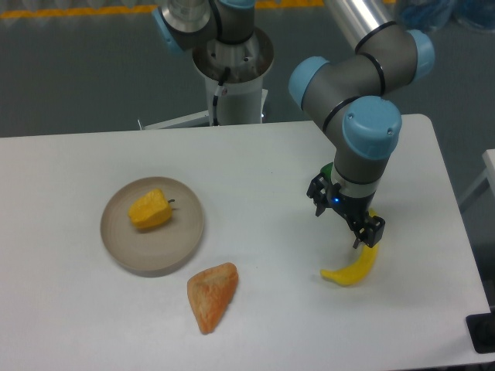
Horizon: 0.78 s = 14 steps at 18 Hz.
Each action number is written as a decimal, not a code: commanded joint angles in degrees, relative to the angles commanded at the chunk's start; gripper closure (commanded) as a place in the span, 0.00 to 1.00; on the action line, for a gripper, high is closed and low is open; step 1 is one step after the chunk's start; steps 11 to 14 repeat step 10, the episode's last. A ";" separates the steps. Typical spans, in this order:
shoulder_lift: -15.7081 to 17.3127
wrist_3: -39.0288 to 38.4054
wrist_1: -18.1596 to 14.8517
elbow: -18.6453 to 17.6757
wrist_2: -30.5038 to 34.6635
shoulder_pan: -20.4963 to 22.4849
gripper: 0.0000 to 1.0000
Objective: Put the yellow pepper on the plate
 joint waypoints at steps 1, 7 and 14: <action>0.00 0.09 -0.09 0.00 0.00 0.00 0.00; -0.18 1.58 -0.44 -0.44 1.67 -0.09 0.00; -0.18 1.67 -0.88 -0.35 2.02 -0.09 0.00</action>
